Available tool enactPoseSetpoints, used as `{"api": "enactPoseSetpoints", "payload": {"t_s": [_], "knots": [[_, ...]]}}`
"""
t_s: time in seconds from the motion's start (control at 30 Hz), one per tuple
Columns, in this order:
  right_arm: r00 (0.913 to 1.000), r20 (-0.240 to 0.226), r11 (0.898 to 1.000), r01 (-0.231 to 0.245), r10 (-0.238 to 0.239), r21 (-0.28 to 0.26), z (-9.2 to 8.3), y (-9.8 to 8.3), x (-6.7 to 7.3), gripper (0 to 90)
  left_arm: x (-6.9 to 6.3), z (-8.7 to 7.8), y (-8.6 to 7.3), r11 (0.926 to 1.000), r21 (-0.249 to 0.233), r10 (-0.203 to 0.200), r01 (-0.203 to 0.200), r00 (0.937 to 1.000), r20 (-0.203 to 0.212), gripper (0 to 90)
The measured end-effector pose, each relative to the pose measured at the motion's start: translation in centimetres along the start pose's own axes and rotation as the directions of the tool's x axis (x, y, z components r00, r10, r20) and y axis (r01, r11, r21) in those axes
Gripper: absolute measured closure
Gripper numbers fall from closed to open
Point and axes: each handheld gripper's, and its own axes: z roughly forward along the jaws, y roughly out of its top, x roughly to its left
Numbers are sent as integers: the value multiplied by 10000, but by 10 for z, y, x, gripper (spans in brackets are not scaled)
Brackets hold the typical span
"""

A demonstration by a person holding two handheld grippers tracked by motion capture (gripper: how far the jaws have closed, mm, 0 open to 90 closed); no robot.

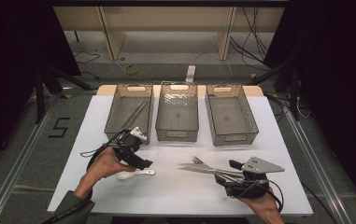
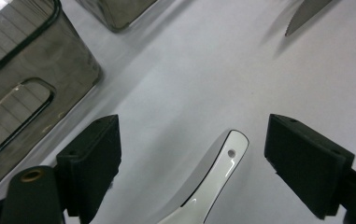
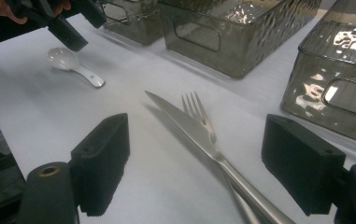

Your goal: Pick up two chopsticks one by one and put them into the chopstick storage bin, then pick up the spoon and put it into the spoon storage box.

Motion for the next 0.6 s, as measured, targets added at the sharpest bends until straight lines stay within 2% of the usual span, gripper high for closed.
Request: {"api": "enactPoseSetpoints", "payload": {"t_s": [0.13, 0.3, 0.6], "knots": [[10000, 28, 10000, 3, -3, 7, -1, 0, 0, 246, 0, 4, -3, 9999, 154, -41, 40, 10000, 33, 183], [10000, 22, 10000, 30, -30, 23, -1, 0, 1, 246, -1, 7, -5, 9987, 499, 114, -109, 9999, -103, 183], [10000, 29, 10000, 46, -46, 62, -1, 0, 1, 246, -3, 10, -9, 9948, 975, 309, -309, 9995, 13, 185]]}}
